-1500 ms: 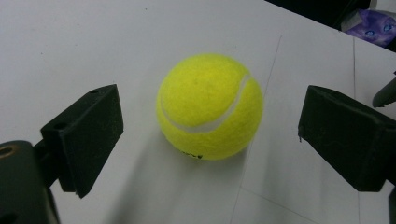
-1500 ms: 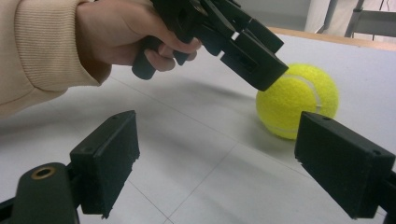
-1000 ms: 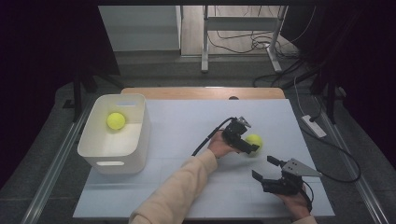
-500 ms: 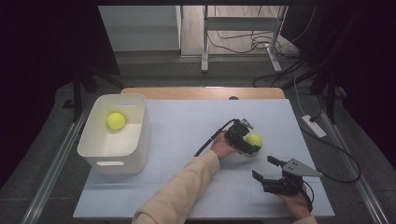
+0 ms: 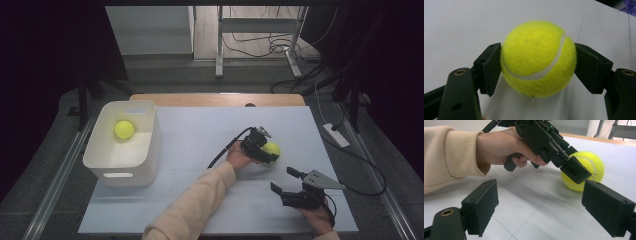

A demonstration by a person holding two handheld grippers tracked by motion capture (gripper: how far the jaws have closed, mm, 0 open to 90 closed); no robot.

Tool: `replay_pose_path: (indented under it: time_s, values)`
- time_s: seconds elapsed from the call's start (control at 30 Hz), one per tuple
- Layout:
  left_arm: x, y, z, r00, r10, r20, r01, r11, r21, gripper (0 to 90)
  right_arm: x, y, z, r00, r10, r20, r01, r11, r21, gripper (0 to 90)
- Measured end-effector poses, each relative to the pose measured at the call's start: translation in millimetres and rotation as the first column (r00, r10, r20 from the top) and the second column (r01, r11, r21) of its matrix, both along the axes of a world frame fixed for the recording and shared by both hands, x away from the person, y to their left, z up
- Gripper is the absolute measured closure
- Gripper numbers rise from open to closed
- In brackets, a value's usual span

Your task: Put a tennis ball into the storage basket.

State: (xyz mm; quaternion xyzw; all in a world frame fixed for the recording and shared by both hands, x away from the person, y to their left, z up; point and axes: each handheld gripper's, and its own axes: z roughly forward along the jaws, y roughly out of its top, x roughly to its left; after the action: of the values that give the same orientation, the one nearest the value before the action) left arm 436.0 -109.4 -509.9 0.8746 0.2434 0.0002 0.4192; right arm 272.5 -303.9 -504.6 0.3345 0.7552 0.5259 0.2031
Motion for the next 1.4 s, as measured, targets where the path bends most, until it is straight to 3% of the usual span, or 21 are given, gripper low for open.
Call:
replay_pose_path:
  time_s: [0.17,0.57,1.4]
  values:
    - [-0.2,4.2,4.5,1.0,-0.001,-0.008,0.001,1.0,-0.009,28.0,-0.3,0.0,0.1,1.0,0.001,0.0,-0.001,1.0,0.002,13.6]
    - [-6.4,17.1,19.7,0.9999,0.003,0.013,-0.003,0.9996,-0.029,28.0,0.1,1.0,-0.5,1.0,-0.001,0.0,0.001,1.0,-0.005,13.7]
    - [-17.1,54.2,34.2,0.9963,0.065,0.056,-0.062,0.9969,-0.049,27.9,0.6,4.9,-1.0,1.0,0.004,-0.001,-0.004,1.0,-0.017,13.7]
